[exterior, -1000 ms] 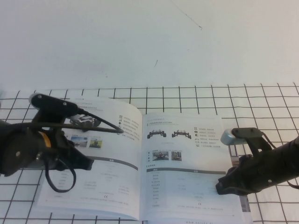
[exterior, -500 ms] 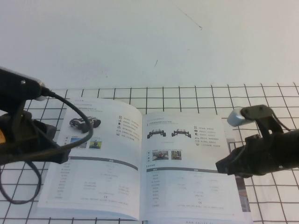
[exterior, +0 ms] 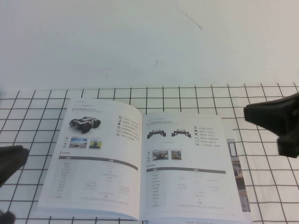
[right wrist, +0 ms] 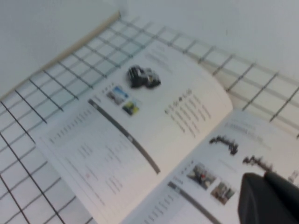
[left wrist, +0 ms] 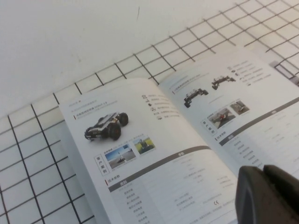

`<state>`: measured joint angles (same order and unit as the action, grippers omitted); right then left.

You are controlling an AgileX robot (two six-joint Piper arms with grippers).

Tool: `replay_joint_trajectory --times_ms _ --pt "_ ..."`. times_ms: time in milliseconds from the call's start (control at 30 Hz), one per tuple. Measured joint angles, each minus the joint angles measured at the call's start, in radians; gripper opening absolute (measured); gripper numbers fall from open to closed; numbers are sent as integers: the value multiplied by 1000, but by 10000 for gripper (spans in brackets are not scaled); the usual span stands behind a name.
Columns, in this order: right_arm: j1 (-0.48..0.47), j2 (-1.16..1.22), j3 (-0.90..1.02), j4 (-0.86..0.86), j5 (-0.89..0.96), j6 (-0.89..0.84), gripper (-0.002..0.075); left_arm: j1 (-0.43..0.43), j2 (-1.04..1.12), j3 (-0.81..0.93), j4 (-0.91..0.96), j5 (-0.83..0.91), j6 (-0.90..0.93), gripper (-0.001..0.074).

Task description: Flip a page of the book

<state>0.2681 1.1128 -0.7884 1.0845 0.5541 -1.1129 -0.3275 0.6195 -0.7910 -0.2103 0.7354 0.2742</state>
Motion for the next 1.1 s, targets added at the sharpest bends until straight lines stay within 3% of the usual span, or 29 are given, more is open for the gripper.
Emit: replay_joint_trajectory --times_ms 400,600,833,967,1100 --pt "0 -417 0 -67 68 -2 1 0 -301 0 -4 140 -103 -4" --pt "0 -534 11 -198 145 64 1 0 -384 23 2 158 -110 -4" --pt "0 -560 152 -421 -103 274 1 0 -396 218 11 -16 -187 -4" --pt "0 -560 257 -444 -276 295 1 0 -396 350 11 -183 -240 -4" --pt "0 -560 308 -444 -330 299 1 0 -396 439 16 -275 -253 -4"
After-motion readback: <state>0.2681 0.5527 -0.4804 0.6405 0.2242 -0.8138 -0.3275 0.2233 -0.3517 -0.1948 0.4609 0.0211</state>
